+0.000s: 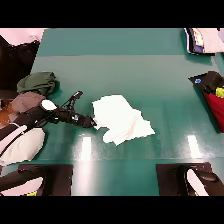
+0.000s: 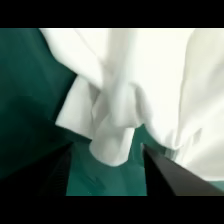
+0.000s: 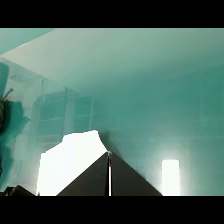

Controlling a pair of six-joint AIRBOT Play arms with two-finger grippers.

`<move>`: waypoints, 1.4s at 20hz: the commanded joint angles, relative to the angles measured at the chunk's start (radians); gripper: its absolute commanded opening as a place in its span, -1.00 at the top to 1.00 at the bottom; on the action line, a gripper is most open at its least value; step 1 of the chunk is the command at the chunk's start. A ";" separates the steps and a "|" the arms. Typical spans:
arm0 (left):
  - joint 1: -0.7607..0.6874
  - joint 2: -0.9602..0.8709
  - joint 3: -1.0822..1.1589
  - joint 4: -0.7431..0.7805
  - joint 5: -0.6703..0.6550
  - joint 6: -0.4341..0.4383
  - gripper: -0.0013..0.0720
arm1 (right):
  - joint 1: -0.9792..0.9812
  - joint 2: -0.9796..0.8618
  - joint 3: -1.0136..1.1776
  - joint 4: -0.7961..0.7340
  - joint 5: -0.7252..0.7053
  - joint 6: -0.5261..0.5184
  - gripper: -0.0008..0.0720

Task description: Fold the shirts.

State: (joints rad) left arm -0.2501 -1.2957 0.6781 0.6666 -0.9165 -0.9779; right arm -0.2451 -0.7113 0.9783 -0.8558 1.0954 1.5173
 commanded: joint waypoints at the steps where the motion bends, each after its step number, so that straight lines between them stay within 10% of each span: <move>1: 0.000 -0.023 -0.007 -0.047 0.056 0.015 -0.47 | 0.000 -0.002 0.000 0.000 0.005 0.000 0.92; 2: 0.000 -0.023 -0.007 -0.046 0.064 0.010 -0.14 | 0.000 -0.003 0.000 0.000 0.004 0.000 0.92; 5: 0.000 -0.023 -0.007 -0.046 0.075 0.009 0.01 | 0.000 -0.002 0.000 0.000 0.005 0.000 0.92; 6: 0.000 -0.023 -0.007 -0.047 0.079 0.016 0.69 | 0.000 -0.002 0.000 0.000 0.005 0.000 0.92; 7: 0.000 -0.023 -0.007 -0.049 0.084 0.017 0.89 | 0.000 -0.002 0.000 0.001 0.006 0.000 0.92; 16: 0.000 0.126 0.255 0.467 -0.119 -0.230 0.89 | 0.481 -0.129 0.000 -0.184 0.051 0.110 0.91; 17: 0.000 0.145 0.274 0.487 -0.142 -0.230 0.89 | 0.557 -0.166 0.000 -0.216 0.039 0.114 0.67; 19: 0.000 0.173 0.291 0.489 -0.168 -0.230 0.89 | 0.688 -0.249 0.000 -0.217 0.011 0.115 -0.88; 27: 0.000 0.179 0.292 0.485 -0.232 -0.247 0.89 | 0.913 -0.500 0.000 -0.210 -0.068 0.233 -0.92; 28: 0.000 0.179 0.292 0.485 -0.235 -0.247 0.89 | 0.926 -0.520 0.000 -0.211 -0.087 0.238 -0.65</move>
State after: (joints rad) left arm -0.2501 -1.1198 0.9668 1.1442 -1.1328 -1.2179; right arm 0.6205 -1.1625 0.9783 -1.0645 1.0622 1.7233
